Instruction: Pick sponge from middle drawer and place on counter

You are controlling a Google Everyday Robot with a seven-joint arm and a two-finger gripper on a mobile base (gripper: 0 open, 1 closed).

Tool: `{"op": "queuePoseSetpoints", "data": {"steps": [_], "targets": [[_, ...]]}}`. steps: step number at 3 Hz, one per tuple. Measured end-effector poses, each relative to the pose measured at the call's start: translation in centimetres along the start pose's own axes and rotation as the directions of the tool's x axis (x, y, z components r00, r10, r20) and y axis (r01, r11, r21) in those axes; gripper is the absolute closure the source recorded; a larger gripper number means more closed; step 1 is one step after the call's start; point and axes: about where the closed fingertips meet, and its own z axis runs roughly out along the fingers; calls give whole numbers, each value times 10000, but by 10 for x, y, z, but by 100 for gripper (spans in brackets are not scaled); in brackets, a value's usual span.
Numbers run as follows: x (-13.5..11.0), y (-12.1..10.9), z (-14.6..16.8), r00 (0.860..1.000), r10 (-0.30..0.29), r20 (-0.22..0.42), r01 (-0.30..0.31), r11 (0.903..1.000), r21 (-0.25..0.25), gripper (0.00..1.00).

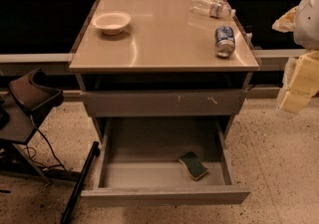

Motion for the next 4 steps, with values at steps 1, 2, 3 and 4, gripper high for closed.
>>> {"op": "queuePoseSetpoints", "data": {"steps": [1,2,3,4], "targets": [[0,0,0,10000,0,0,0,10000,0,0],[-6,14,29,9998,-161,115,166,9990,-408,0],[-26,52,108,9923,-297,1205,487,9862,-1585,0],[-57,101,211,9657,148,2593,700,9466,-3146,0]]}}
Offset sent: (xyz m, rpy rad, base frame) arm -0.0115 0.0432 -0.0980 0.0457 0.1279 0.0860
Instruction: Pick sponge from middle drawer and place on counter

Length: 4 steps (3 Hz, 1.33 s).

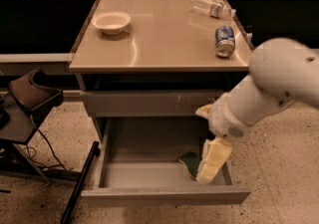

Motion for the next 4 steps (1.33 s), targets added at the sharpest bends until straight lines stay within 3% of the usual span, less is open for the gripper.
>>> {"op": "queuePoseSetpoints", "data": {"steps": [1,2,3,4], "targets": [[2,-6,83,9950,404,915,-349,9976,-603,0],[8,-46,134,9862,1171,1168,-1153,9931,-223,0],[33,-97,162,9536,2869,910,-2924,9548,536,0],[36,-99,161,9299,3556,936,-3614,9308,541,0]]}}
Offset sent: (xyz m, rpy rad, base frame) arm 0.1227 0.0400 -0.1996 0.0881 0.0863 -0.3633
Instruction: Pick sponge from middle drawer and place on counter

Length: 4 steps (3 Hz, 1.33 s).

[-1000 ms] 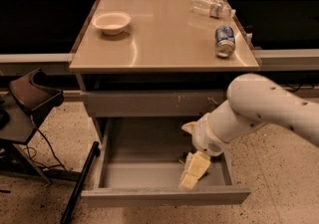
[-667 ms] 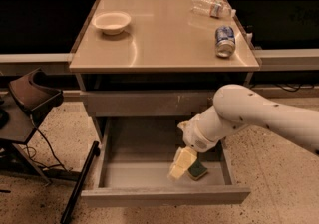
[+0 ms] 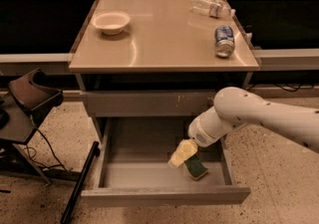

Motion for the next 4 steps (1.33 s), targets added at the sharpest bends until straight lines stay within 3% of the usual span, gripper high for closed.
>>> {"op": "queuePoseSetpoints", "data": {"steps": [1,2,3,4], "targets": [[0,0,0,10000,-3,0,3,10000,-2,0],[8,-14,1,9980,626,57,-628,9943,856,0],[29,-38,-17,9967,683,-447,-527,9564,2871,0],[30,-52,-50,9989,84,-461,135,8912,4535,0]]}}
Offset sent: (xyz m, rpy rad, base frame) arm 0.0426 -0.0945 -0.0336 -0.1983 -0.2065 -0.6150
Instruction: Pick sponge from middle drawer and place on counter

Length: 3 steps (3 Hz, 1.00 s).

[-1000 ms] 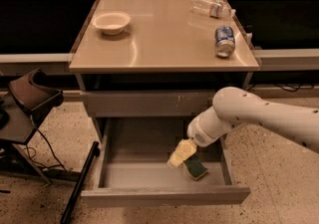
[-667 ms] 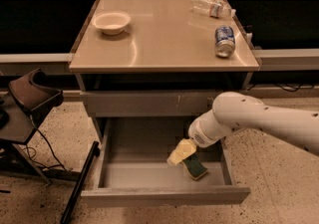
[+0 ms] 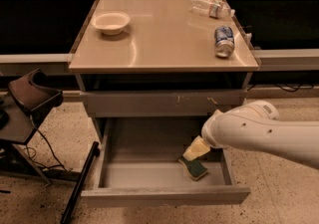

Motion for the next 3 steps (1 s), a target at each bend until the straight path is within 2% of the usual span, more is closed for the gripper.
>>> {"op": "queuePoseSetpoints", "data": {"steps": [1,2,3], "targets": [[9,0,5,9999,-148,33,147,9994,303,0],[12,26,38,10000,38,-92,-43,9990,-452,0],[18,52,94,9981,514,-348,-556,9894,-1343,0]]}}
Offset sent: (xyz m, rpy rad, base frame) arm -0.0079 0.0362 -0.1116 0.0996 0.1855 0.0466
